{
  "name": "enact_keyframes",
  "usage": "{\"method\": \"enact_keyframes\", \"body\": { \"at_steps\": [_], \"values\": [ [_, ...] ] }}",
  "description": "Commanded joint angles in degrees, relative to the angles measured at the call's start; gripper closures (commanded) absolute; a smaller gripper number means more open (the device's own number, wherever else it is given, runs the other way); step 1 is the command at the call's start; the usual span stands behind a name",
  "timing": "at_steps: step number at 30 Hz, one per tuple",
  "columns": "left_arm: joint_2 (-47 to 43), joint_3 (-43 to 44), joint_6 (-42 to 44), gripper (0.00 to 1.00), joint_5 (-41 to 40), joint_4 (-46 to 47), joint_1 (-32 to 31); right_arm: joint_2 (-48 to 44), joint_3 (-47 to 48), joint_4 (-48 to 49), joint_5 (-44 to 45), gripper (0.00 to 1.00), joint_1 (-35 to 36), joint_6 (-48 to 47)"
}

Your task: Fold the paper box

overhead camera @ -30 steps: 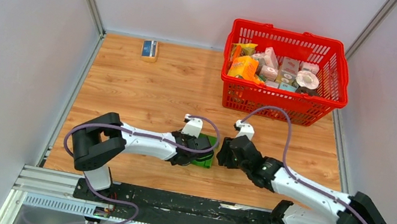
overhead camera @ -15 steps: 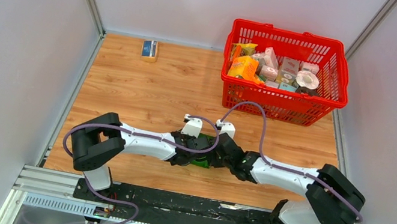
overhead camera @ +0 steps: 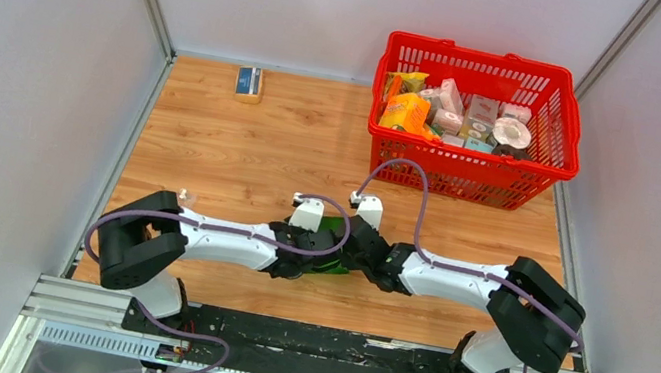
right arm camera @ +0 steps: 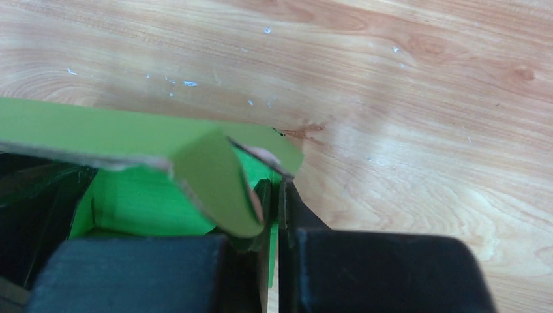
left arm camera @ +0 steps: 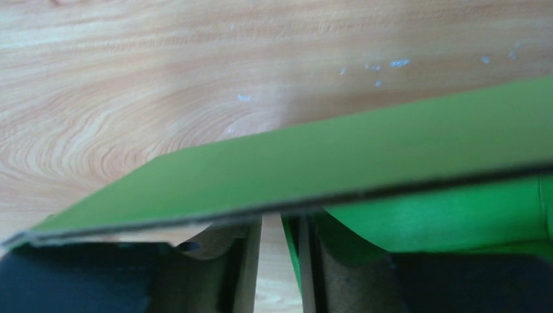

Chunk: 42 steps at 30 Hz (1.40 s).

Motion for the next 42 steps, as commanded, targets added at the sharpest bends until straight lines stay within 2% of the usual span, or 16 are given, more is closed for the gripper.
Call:
{"method": "enact_keyframes", "body": {
  "at_steps": [1, 7, 14, 18, 21, 25, 31, 34, 35, 38, 42],
  "values": [
    [-4.44, -2.51, -0.76, 0.61, 3.88, -1.54, -0.62, 3.04, 1.5, -3.94, 4.71, 1.0, 4.91, 0.07],
    [-15.68, -7.42, -1.2, 0.53, 5.1, -1.1, -0.62, 5.23, 3.61, -8.24, 8.85, 1.0, 6.58, 2.18],
    [-32.45, -13.58, -1.91, 0.5, 8.18, -0.31, -0.62, 9.89, 7.91, -18.61, 17.02, 1.0, 9.57, 6.93],
    [-40.2, -16.65, -3.93, 0.49, 7.83, -4.08, -0.7, 14.01, 12.22, -26.69, 23.86, 1.0, 11.85, 10.09],
    [-47.41, -19.2, -5.77, 0.49, 5.99, -7.86, -0.62, 17.8, 14.94, -30.57, 25.72, 1.0, 12.47, 11.76],
    [-54.44, -19.3, -6.66, 0.51, 3.61, -15.49, -0.53, 19.39, 15.83, -30.75, 26.69, 1.0, 12.56, 11.77],
    [-59.28, -17.28, -6.13, 0.51, 2.03, -22.53, -0.62, 16.32, 16.44, -29.44, 26.43, 0.99, 12.47, 9.66],
    [-60.78, -15.17, -4.73, 0.51, 1.68, -25.53, -0.62, 12.28, 15.04, -26.46, 23.8, 0.88, 12.12, 6.67],
    [-60.96, -14.56, -4.37, 0.5, 1.59, -26.06, -0.44, 11.05, 14.43, -25.31, 22.83, 0.78, 11.77, 5.71],
    [-60.7, -12.1, -3.32, 0.5, 1.94, -28.7, 1.04, 4.99, 12.23, -22.4, 19.41, 0.59, 10.81, 2.98],
    [-60.35, -10.42, -1.03, 0.49, 5.36, -28.79, 5.17, -2.31, 11.43, -20.91, 16.5, 0.52, 10.36, -0.71]
  ]
}}
